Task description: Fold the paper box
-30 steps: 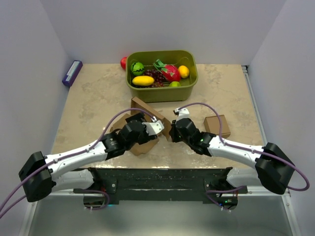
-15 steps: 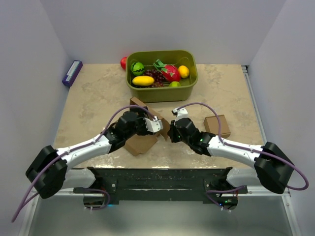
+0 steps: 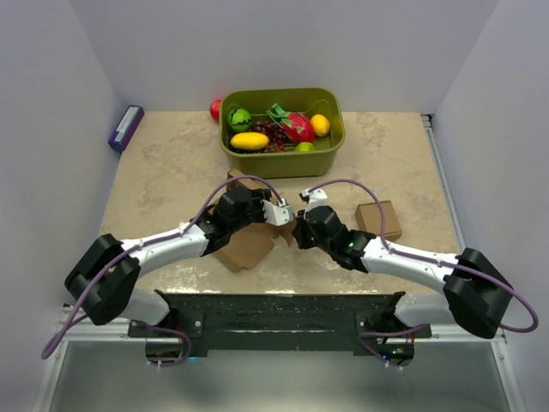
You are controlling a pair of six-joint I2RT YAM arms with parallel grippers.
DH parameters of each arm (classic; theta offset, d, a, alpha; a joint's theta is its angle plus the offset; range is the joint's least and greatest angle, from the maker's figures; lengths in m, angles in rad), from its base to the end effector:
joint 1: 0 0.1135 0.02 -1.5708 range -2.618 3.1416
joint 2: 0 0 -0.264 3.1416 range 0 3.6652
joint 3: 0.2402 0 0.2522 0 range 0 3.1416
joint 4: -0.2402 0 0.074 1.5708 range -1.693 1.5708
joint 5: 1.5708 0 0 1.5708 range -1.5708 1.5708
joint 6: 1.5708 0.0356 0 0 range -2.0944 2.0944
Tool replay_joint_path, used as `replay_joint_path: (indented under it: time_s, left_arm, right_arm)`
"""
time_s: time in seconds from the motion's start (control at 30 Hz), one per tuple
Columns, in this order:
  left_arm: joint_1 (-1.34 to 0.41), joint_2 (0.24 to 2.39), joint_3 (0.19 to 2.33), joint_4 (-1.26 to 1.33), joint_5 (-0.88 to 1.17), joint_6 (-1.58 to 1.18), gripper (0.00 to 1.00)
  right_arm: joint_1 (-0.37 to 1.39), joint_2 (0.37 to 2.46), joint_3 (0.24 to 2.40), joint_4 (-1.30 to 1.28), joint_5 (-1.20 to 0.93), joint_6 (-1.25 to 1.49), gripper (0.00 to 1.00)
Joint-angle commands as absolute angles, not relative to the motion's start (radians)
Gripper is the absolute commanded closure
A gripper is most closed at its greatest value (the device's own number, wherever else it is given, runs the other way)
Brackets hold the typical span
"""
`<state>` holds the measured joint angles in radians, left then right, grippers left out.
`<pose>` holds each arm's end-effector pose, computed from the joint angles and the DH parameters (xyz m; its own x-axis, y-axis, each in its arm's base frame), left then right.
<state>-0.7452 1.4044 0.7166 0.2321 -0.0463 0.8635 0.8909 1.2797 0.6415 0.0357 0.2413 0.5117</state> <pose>0.2231 -0.2036 0.2165 0.2815 0.7734 -0.5680 0.6662 0.2685 0.6958 0.1740 0.2016 0.2071 -0.6198 -0.0103 -0.7847 -0.3760 0.8816 0.2854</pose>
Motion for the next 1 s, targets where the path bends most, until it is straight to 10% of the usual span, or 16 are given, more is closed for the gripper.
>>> replay_joint_path:
  time_s: [0.0, 0.47, 0.97]
  left_arm:
    - [-0.738, 1.425, 0.759, 0.265, -0.015, 0.861, 0.6]
    - [-0.764, 1.474, 0.813, 0.184, -0.008, 0.802, 1.0]
    - [-0.943, 1.488, 0.759, 0.178, -0.377, 0.585, 1.0]
  right_arm:
    - [0.896, 1.246, 0.664, 0.04, 0.236, 0.494, 1.0]
    - [0.897, 1.235, 0.693, 0.003, 0.259, 0.492, 1.0]
    - [0.885, 1.287, 0.819, -0.129, 0.341, 0.581, 1.0]
